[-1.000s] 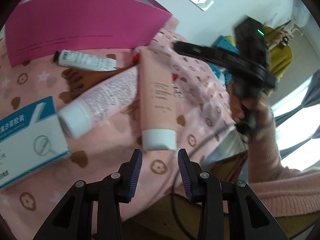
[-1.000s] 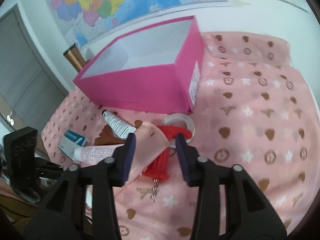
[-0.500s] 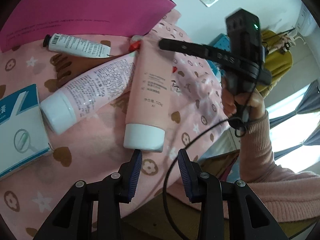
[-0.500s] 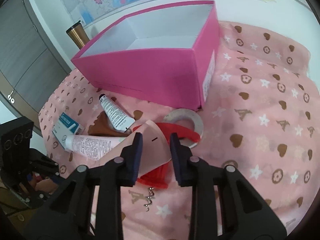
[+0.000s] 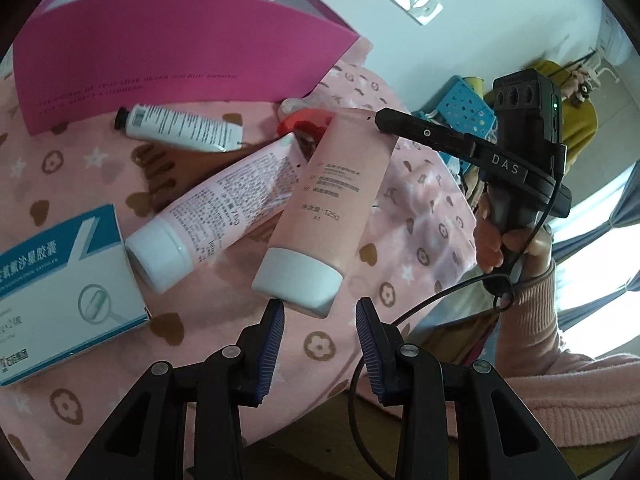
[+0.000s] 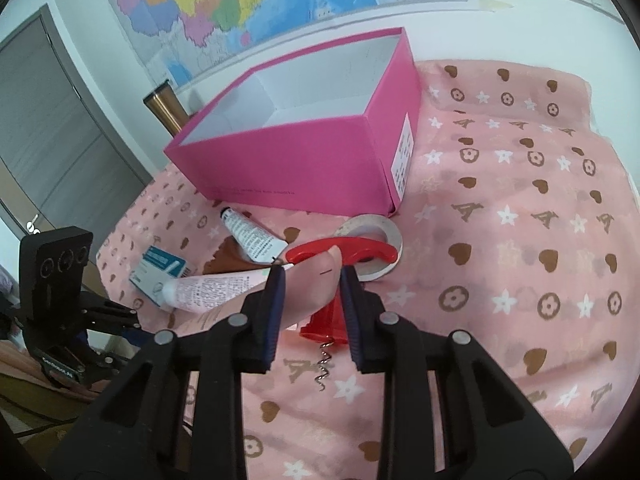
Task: Organize rigid objects
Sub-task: 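Lift the pink tube with the right gripper toward the magenta box, then lower the pink tube into the magenta box and open the right gripper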
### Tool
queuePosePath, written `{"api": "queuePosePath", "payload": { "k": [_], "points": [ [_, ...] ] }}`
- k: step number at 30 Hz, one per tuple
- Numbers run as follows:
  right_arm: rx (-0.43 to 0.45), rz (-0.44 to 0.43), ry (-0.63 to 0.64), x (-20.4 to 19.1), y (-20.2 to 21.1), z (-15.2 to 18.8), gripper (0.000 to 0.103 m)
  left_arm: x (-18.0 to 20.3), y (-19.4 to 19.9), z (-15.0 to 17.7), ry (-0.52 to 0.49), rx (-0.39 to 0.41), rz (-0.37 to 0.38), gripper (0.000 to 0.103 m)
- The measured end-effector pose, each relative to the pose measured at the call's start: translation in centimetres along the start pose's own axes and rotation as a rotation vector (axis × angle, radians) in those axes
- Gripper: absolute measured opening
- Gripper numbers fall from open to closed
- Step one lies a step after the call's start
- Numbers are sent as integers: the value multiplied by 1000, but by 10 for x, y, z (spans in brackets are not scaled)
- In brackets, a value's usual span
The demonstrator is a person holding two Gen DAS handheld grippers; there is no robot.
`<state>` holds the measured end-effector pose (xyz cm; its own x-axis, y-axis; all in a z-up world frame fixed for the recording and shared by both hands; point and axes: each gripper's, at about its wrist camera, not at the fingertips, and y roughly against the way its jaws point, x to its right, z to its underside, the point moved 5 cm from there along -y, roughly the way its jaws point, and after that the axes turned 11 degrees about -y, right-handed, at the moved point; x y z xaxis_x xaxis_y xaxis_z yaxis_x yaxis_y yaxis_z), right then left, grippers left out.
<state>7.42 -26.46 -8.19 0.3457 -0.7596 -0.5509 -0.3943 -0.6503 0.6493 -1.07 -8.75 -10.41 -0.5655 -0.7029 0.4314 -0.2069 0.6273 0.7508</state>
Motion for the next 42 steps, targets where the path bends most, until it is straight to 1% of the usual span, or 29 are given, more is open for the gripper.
{"api": "queuePosePath", "payload": {
  "k": [3, 7, 9, 12, 16, 21, 24, 29, 31, 32, 33, 34, 36, 37, 39, 40, 42],
  "points": [
    [26, -10, -1, -5, 9, -1, 31, 5, -2, -3, -13, 8, -26, 37],
    [63, -43, 19, -20, 21, -7, 31, 7, 11, -13, -29, 45, -46, 37],
    [95, -42, 35, -28, 26, -12, 31, 7, 18, -20, -44, 66, -66, 37],
    [139, -74, 33, -36, 32, -24, 31, 6, 26, -32, -67, 85, -105, 37],
    [180, -93, 35, -40, 32, -38, 31, -1, 39, -48, -82, 120, -150, 37],
    [252, -126, 29, -48, 40, -64, 31, -10, 64, -80, -124, 188, -225, 37],
    [289, -137, 21, -53, 44, -81, 31, -17, 75, -100, -142, 218, -251, 37],
    [325, -149, -4, -53, 40, -105, 31, -35, 81, -131, -163, 239, -308, 37],
    [316, -160, -20, -51, 32, -112, 30, -44, 80, -141, -165, 237, -312, 37],
    [312, -161, -31, -49, 27, -115, 27, -47, 80, -144, -165, 239, -308, 37],
    [292, -170, -30, -49, 21, -117, 14, -51, 78, -148, -166, 241, -307, 37],
    [275, -174, -32, -49, 13, -118, 11, -54, 76, -152, -179, 240, -315, 37],
    [263, -140, -19, -49, 1, -119, 11, -59, 68, -159, -185, 224, -342, 37],
    [245, -118, -17, -48, -8, -119, 11, -63, 65, -161, -177, 214, -341, 37],
    [197, -135, -42, -43, -21, -116, 11, -69, 61, -161, -172, 208, -352, 37],
    [191, -127, -42, -41, -24, -114, 11, -73, 60, -159, -169, 206, -358, 37],
    [176, -118, -49, -35, -27, -109, 11, -77, 60, -154, -159, 207, -346, 37]
  ]
}}
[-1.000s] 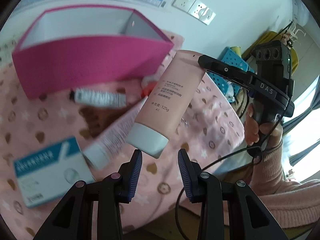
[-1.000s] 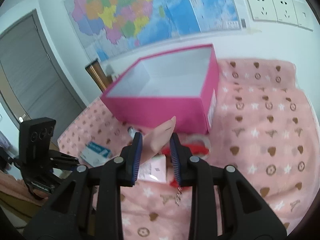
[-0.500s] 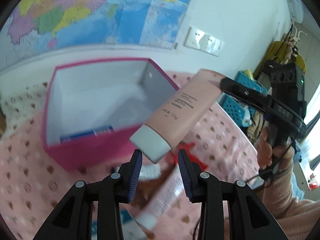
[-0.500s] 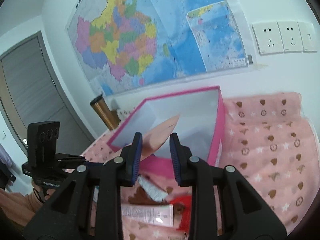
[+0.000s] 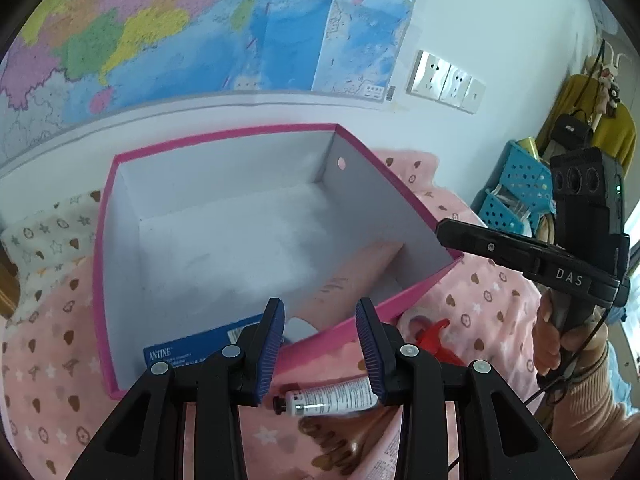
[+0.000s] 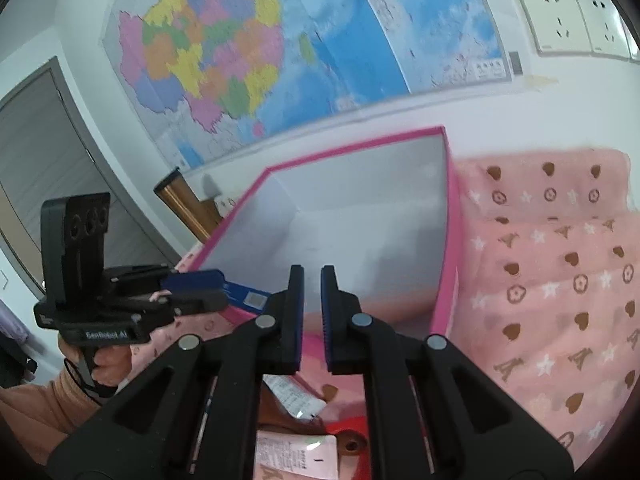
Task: Organize rigid objects
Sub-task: 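Lower the pink tube into the magenta box and open the right gripper, then move the right gripper to the red corkscrew and grasp its shaft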
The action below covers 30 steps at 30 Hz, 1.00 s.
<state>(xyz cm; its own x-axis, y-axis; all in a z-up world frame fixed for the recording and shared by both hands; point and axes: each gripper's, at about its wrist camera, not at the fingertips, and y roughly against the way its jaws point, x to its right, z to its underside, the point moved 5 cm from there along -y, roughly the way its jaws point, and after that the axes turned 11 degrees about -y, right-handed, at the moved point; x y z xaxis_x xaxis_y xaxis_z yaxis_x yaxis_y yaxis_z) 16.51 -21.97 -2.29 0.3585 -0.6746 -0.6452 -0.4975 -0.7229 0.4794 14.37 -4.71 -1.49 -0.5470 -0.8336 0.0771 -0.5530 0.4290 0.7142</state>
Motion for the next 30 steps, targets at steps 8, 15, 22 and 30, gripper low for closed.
{"api": "queuePosePath", "payload": {
  "k": [8, 15, 22, 30],
  "points": [
    [-19, 38, -20, 13, 13, 19, 18, 9, 21, 9, -12, 79, 16, 42],
    [-37, 85, -28, 23, 33, 45, 40, 36, 32, 27, -41, 108, 57, 50],
    [-137, 184, -23, 41, 34, 82, 46, 63, 11, 52, -19, 53, 153, 50],
    [-222, 262, 6, 49, 16, 113, 46, 91, -13, 69, -31, -19, 189, 50]
  ]
}}
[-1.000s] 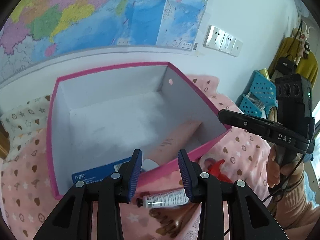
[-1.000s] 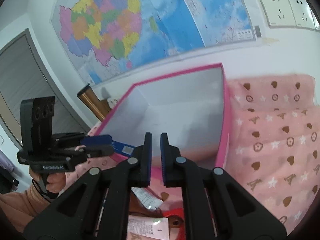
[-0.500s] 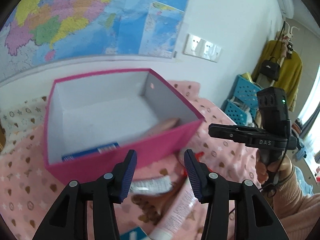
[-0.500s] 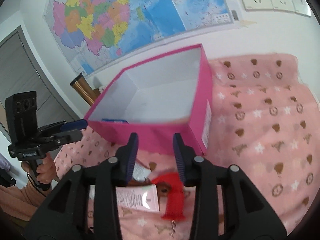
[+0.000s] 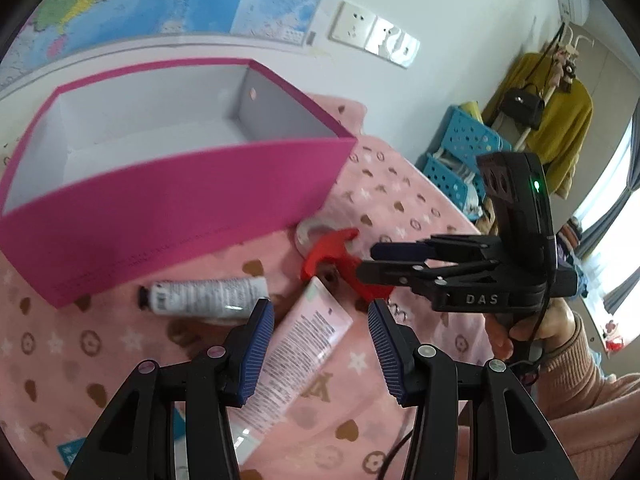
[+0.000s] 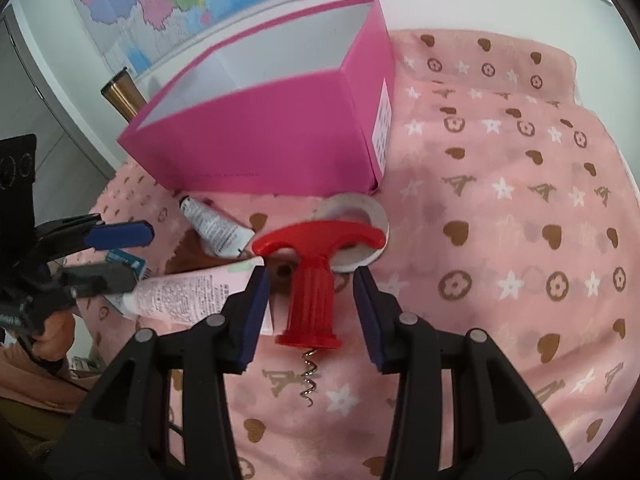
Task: Organize rigid objects
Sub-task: 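Move the right gripper to the red corkscrew and grasp its shaft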
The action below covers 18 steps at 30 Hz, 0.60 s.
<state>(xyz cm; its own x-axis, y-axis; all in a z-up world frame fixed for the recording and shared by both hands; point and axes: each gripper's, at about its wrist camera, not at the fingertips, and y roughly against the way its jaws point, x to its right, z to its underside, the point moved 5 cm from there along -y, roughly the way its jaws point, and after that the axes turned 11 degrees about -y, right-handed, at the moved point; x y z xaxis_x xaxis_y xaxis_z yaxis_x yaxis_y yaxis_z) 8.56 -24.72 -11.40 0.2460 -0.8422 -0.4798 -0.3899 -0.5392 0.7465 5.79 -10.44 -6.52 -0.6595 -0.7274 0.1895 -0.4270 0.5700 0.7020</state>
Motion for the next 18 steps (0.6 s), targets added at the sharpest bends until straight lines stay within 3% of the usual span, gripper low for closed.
{"api": "queuePosePath", "payload": {
  "k": [14, 16, 18],
  "points": [
    [-35, 15, 3, -2, -17, 3, 45, 19, -14, 16, 9, -30, 52, 50],
    [-37, 16, 2, -2, -18, 4, 42, 21, -16, 15, 6, -32, 58, 50],
    [-45, 18, 2, -1, -20, 5, 31, 22, -18, 16, 4, -35, 61, 50]
  ]
}}
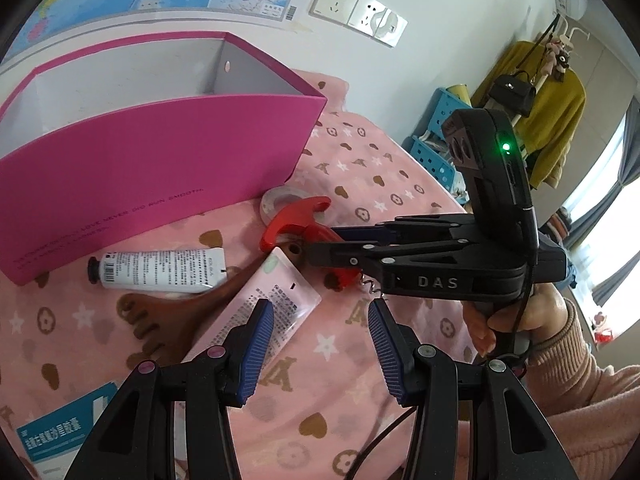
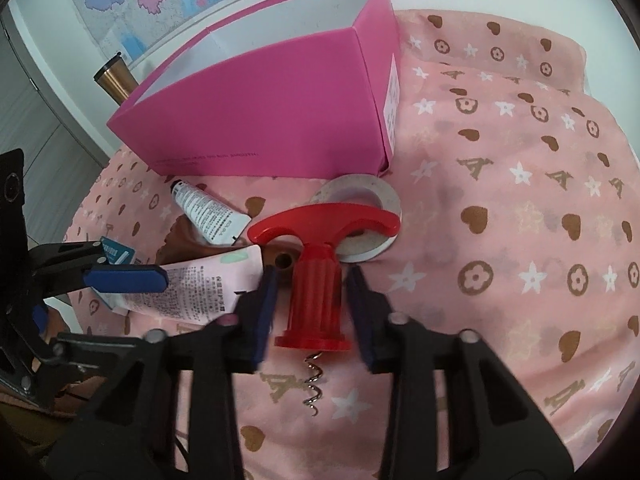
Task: Organize rigid objects
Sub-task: 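Move the right gripper to the red corkscrew and grasp its shaft, then carry the red corkscrew into the magenta box and open the right gripper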
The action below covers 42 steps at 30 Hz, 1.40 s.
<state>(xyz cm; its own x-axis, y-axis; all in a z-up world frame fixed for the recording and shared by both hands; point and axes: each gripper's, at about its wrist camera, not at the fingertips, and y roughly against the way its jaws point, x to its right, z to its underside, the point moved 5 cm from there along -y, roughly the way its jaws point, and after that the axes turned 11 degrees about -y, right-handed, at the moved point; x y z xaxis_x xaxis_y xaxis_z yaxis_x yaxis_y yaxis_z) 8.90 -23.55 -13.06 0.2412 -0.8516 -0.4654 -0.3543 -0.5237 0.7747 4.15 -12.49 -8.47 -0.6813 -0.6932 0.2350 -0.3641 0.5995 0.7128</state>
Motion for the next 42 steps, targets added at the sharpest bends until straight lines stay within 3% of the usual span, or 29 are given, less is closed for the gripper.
{"api": "queuePosePath", "payload": {
  "k": [11, 23, 42],
  "points": [
    [44, -31, -29, 5, 14, 2, 27, 4, -5, 0, 6, -3, 31, 50],
    [154, -149, -13, -24, 54, -9, 27, 27, 8, -19, -59, 63, 93, 50],
    [256, -238, 72, -72, 70, -88, 27, -6, 37, -87, -115, 188, -28, 40]
  ]
}}
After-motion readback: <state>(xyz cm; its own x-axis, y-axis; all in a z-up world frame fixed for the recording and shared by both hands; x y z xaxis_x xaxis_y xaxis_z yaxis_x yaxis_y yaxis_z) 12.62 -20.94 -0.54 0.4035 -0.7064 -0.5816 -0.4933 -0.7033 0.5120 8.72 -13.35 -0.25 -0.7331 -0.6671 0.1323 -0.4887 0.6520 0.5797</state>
